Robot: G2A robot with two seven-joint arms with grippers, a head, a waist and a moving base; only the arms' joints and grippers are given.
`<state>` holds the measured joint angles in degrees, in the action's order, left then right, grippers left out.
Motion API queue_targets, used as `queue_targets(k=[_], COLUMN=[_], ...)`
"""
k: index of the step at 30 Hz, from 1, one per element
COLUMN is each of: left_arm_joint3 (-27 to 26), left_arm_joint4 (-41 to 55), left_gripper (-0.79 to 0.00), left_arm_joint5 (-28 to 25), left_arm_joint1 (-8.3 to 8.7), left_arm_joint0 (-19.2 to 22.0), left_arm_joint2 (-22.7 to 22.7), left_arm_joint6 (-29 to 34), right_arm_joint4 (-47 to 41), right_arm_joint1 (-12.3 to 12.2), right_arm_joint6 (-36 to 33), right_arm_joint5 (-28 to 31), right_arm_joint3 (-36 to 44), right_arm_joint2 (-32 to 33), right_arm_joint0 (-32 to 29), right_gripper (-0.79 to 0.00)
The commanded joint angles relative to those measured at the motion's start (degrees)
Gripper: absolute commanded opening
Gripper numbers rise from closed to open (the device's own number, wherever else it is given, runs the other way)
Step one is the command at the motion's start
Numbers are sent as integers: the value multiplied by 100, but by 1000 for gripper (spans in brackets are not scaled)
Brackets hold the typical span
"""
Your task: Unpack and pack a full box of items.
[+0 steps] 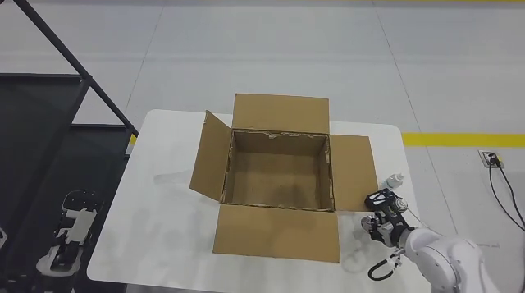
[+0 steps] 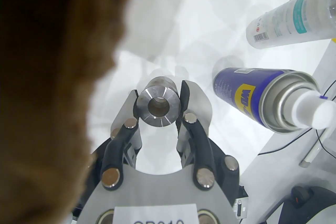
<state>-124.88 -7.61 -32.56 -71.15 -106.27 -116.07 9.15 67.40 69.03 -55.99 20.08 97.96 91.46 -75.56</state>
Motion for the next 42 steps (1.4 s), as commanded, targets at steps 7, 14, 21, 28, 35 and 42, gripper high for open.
queue_targets(k=[7,14,21,28,35,42], left_arm_joint3=[0,0,0,0,0,0], left_arm_joint4=[0,0,0,0,0,0], left_gripper=[0,0,0,0,0,0], left_arm_joint5=[0,0,0,0,0,0], left_arm_joint1=[0,0,0,0,0,0], left_arm_joint0=[0,0,0,0,0,0], left_arm_joint2=[0,0,0,0,0,0], left_arm_joint6=[0,0,0,0,0,0], right_arm_joint4=[-18,-213,-412,-412,-357,-403], right_arm_joint1=[-44,-56,-45,-38,-40,-58], right_arm_joint6=[18,740,1619,2065,2227,2272], right_arm_joint5=[-115,-188,-128,-52,-61,2], right_arm_joint3=[273,962,1071,889,819,766], right_arm_joint2=[37,104,-63,-357,-558,-618], right_arm_joint0=[-119,-556,-708,-596,-475,-402], right_gripper=[-413,-400,-413,-462,-459,-462])
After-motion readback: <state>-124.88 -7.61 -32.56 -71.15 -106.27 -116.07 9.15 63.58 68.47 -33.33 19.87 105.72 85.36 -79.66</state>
